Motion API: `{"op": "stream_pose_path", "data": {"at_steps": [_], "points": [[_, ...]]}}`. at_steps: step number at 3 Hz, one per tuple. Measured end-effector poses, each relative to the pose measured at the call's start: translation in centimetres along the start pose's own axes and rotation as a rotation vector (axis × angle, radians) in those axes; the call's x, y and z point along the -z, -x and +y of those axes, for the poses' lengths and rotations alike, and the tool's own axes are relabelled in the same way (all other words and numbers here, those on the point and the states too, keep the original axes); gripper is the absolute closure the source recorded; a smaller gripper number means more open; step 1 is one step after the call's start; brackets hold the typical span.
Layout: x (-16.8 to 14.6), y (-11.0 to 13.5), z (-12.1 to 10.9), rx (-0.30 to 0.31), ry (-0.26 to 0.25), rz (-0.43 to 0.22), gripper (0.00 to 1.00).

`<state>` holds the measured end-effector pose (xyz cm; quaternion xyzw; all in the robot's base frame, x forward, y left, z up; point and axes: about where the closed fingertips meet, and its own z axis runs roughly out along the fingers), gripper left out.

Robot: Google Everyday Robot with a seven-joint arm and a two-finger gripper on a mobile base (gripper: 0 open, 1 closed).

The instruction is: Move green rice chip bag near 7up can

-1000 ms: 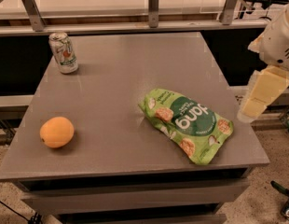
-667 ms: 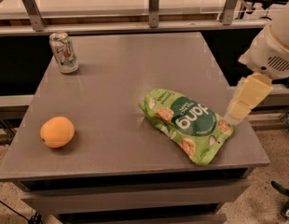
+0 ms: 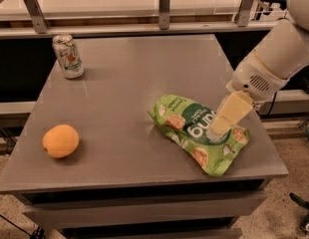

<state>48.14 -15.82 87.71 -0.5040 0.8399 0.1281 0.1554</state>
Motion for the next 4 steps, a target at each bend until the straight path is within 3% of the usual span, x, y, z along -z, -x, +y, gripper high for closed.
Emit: {"op": "stream_pose_path", "data": {"at_steps": [1, 2, 3, 4], "points": [[-2.0, 2.3, 1.9, 0.004, 0.054, -0.014, 0.00], [-3.7, 2.7, 3.6, -0.014, 0.067, 0.020, 0.00], [-5.3, 2.3, 5.0, -0.005, 0.037, 0.093, 0.18], [-6.2, 0.8, 5.1, 0.006, -0.026, 0.167, 0.41]]}}
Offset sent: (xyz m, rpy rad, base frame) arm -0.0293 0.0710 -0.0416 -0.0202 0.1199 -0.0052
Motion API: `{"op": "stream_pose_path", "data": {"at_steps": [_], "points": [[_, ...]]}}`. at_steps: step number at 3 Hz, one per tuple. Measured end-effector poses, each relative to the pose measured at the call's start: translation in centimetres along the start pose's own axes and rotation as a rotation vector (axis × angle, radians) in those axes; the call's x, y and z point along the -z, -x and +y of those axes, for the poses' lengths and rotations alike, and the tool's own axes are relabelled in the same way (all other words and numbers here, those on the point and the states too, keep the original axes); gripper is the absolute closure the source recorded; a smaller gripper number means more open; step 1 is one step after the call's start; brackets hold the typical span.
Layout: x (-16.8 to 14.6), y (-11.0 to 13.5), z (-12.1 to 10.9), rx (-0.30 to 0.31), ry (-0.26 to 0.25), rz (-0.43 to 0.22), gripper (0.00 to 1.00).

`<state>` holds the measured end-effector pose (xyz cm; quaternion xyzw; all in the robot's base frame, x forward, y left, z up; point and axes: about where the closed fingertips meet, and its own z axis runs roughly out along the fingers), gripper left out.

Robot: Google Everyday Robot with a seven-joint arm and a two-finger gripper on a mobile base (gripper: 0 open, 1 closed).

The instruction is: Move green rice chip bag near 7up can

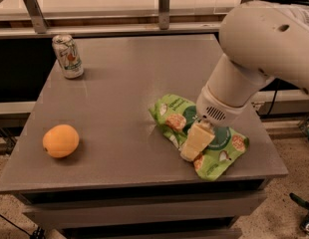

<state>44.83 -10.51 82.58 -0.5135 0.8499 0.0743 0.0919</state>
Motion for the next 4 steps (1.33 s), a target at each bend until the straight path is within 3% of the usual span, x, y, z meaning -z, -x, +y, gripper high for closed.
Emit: {"op": "stream_pose_path", "data": {"at_steps": [2, 3, 4], "points": [[0.2, 0.0, 0.0, 0.002, -0.007, 0.007, 0.87], [0.2, 0.0, 0.0, 0.002, -0.007, 0.007, 1.00], [1.2, 0.7, -1.3, 0.000, 0.018, -0.017, 1.00]]}}
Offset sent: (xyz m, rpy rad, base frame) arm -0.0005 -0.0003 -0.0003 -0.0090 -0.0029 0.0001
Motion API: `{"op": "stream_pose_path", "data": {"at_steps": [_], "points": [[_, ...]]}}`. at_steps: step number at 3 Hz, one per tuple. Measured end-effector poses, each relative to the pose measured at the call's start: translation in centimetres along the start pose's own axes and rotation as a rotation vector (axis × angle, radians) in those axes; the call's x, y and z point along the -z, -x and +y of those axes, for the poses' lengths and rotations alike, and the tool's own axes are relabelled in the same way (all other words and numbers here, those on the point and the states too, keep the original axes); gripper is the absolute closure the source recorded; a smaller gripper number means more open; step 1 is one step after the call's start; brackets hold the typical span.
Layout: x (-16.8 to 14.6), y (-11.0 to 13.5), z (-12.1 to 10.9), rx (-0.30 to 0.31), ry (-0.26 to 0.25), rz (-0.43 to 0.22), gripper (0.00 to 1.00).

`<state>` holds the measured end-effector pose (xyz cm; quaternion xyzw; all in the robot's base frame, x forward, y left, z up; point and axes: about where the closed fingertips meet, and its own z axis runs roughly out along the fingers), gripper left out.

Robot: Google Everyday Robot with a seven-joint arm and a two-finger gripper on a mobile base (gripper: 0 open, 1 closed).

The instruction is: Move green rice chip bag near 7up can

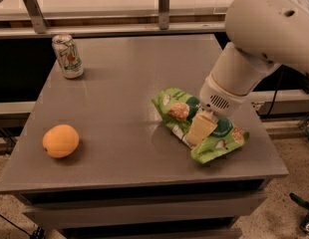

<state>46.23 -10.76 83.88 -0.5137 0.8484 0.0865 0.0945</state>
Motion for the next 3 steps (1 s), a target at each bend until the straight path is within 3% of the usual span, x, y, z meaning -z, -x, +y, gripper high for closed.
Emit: {"op": "stream_pose_path", "data": {"at_steps": [1, 3], "points": [[2.1, 2.0, -3.3, 0.004, -0.021, -0.020, 1.00], [6.0, 10.3, -8.3, 0.075, -0.124, -0.071, 1.00]]}}
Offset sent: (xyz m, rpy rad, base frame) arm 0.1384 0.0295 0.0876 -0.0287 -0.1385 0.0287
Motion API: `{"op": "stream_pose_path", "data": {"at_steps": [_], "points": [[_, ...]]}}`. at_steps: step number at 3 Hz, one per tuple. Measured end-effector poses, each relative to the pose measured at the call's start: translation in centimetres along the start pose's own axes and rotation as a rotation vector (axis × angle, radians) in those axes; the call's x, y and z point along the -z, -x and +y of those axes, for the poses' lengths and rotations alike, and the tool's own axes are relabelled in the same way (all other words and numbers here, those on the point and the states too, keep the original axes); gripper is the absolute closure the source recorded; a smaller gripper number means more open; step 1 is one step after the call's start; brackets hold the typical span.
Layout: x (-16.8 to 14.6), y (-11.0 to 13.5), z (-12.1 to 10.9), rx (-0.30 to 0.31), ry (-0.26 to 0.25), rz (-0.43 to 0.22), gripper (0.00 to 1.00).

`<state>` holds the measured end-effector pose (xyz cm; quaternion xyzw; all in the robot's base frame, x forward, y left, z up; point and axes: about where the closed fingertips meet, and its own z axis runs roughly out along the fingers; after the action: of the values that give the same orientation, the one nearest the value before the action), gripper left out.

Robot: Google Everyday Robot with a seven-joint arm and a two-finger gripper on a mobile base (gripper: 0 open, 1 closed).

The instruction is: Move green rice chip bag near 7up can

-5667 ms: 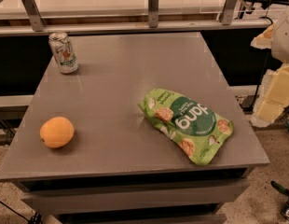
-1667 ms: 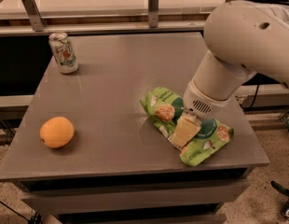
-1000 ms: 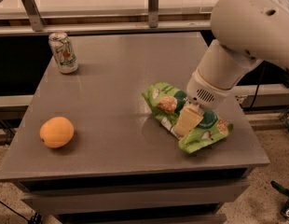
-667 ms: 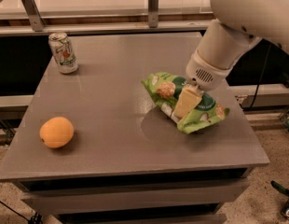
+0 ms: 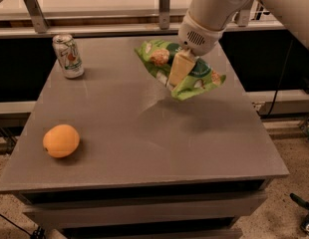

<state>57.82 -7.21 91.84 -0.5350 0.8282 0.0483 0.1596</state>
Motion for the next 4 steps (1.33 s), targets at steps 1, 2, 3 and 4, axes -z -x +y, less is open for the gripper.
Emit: {"op": "stream_pose_path", "data": {"at_steps": [1, 2, 3, 4], "points": [[-0.2, 4.6, -1.8, 0.033, -0.013, -0.056, 1.00], [-1.2, 9.2, -3.1, 0.093, -0.008, -0.155, 1.00], [-1.2, 9.2, -3.1, 0.093, -0.008, -0.155, 1.00], [-2.2, 9.9, -3.2, 0.093, 0.020, -0.195, 1.00]]}}
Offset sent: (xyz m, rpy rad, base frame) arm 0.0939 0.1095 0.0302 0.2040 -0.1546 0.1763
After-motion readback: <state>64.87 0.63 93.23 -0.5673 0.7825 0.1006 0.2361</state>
